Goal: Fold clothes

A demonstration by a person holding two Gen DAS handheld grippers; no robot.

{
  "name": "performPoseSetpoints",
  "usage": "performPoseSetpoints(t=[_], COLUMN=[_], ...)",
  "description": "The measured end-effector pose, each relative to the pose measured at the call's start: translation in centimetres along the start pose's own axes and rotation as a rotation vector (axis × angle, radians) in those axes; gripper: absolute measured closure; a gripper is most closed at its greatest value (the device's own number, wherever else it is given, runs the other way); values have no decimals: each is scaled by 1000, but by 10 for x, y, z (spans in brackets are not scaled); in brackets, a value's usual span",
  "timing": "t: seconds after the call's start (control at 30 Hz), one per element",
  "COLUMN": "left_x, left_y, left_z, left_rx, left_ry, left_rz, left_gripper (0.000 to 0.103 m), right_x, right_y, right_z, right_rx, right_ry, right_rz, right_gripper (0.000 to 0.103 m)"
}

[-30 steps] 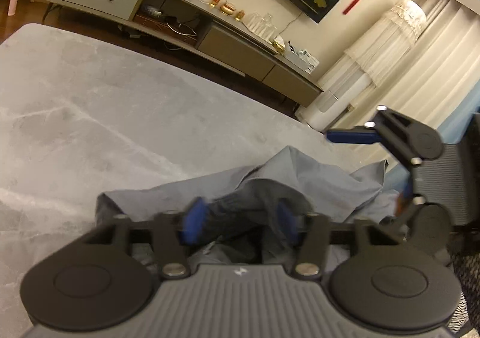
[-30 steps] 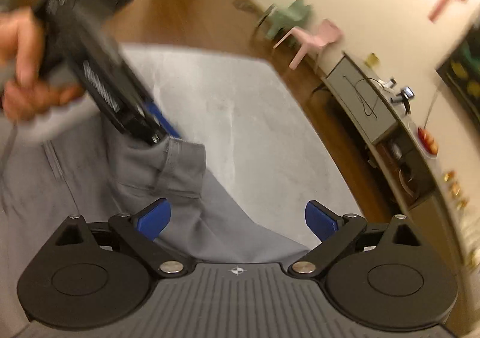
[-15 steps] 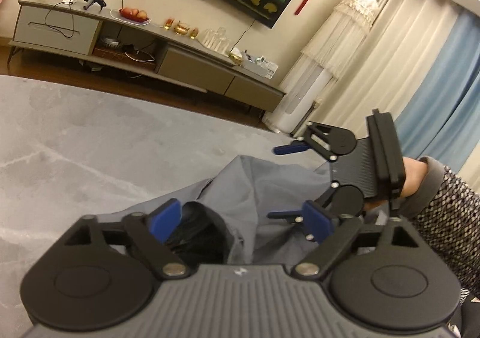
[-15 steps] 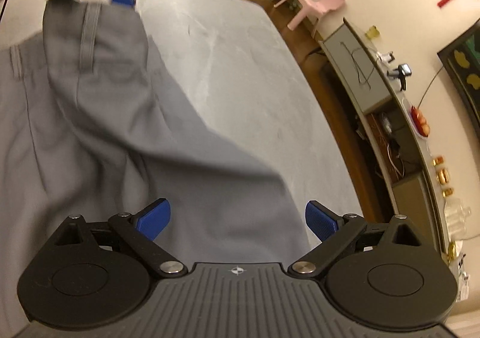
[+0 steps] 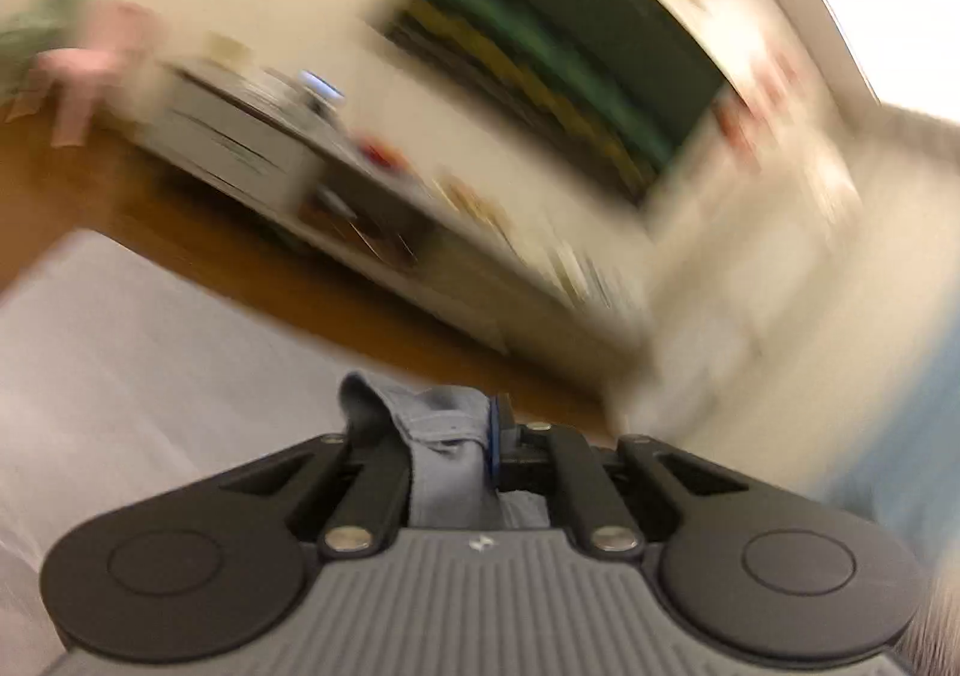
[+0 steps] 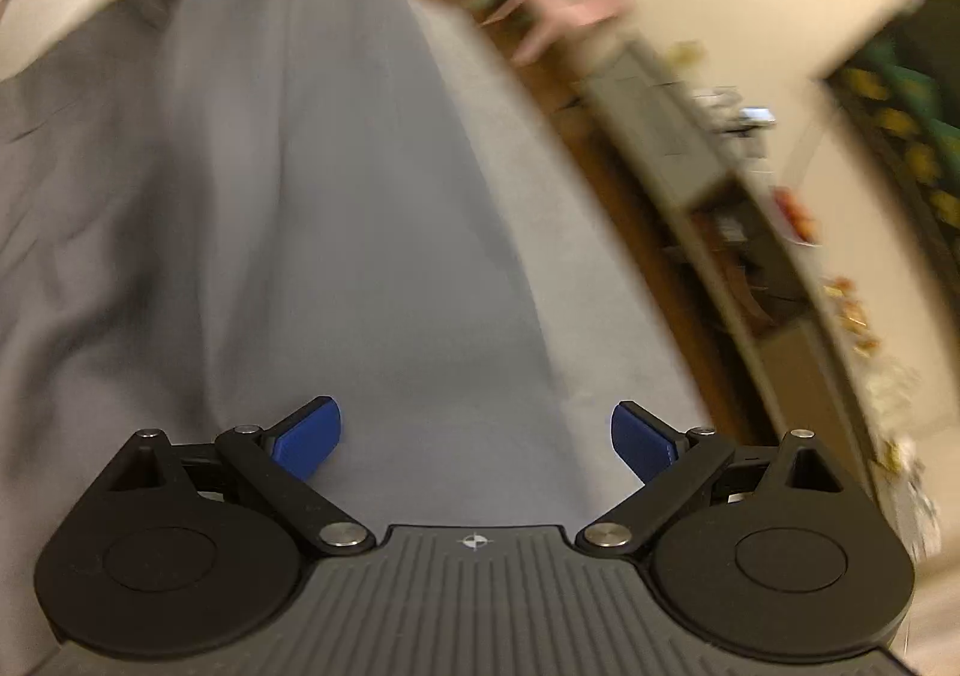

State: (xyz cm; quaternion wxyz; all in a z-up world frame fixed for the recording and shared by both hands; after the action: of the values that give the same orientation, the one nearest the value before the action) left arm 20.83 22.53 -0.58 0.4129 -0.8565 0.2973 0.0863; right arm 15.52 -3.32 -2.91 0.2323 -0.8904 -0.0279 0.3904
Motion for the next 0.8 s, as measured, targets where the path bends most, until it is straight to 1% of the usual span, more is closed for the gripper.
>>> performPoseSetpoints(t=[0.03, 0.07, 0.1, 0.13, 0.17, 0.23, 0.27, 0.3, 0.33, 0.37, 0.4, 0.43, 0.47, 0.5, 0.57, 0.6, 0.63, 0.67, 0.73, 0.77, 0.8], left_x=[-5, 9, 25, 40, 54, 53, 44, 30, 16, 1, -13, -27, -38, -49, -64, -70, -77, -84, -90, -91, -89], left_y=[-23, -21, -9, 3, 15, 21, 18, 17, 16, 14, 13, 18, 27, 40, 69, 85, 105, 127, 168, 188, 199], left_z=[6, 16, 28, 40, 51, 63, 65, 62, 58, 55, 51, 45, 36, 27, 6, -6, -14, -20, -18, -14, -10], left_rx=[-55, -48, -50, -53, -55, -63, -88, -88, -86, -85, -84, -61, -42, -33, -16, -8, -9, -12, -54, -98, -133], left_ry=[-11, -89, -150, -210, -270, -320, -313, -300, -287, -274, -261, -249, -232, -209, -163, -139, -120, -103, -100, -102, -111], left_rz=[-84, -68, -11, 48, 108, 132, 130, 115, 100, 85, 70, 79, 94, 115, 161, 186, 205, 232, 284, 307, 319], left_gripper=[97, 91, 83, 63, 60, 60, 56, 50, 37, 31, 31, 29, 27, 25, 17, 15, 10, 9, 9, 9, 9], right_x=[-6, -9, -12, -15, -18, -38, -55, -75, -94, -110, -120, -129, -133, -135, -129, -119, -113, -107, -96, -90, -84], right_y=[3, 9, 15, 24, 34, 58, 70, 84, 98, 113, 128, 143, 159, 174, 198, 203, 201, 199, 193, 189, 186], right_z=[-14, -27, -41, -49, -56, -59, -53, -42, -30, -11, 10, 32, 56, 79, 113, 121, 123, 125, 122, 117, 113], right_rx=[64, 146, 228, 303, 378, 506, 558, 599, 639, 660, 655, 650, 636, 623, 624, 644, 647, 650, 653, 654, 654], right_ry=[61, 120, 178, 217, 256, 341, 376, 388, 398, 388, 362, 337, 320, 303, 266, 245, 243, 240, 244, 250, 256], right_rz=[-21, -25, -29, -20, -11, 2, -9, -31, -52, -56, -38, -18, 20, 64, 128, 132, 118, 104, 92, 93, 93], right_gripper=[2, 1, 1, 1, 1, 1, 1, 1, 1, 1, 1, 1, 1, 1, 1, 1, 1, 1, 1, 1, 1])
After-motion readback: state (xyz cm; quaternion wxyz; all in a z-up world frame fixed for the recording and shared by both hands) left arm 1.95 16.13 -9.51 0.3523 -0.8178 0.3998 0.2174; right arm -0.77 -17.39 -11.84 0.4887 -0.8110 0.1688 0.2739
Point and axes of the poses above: each gripper's, at about its wrist camera, not at the fingertips, and x roughly the way its jaws point, z to its left, y to its underside, the point moved 4 cm from there along x, roughly the way its jaws point, and after that the axes turned 11 degrees about -x, right-handed, at the moved point
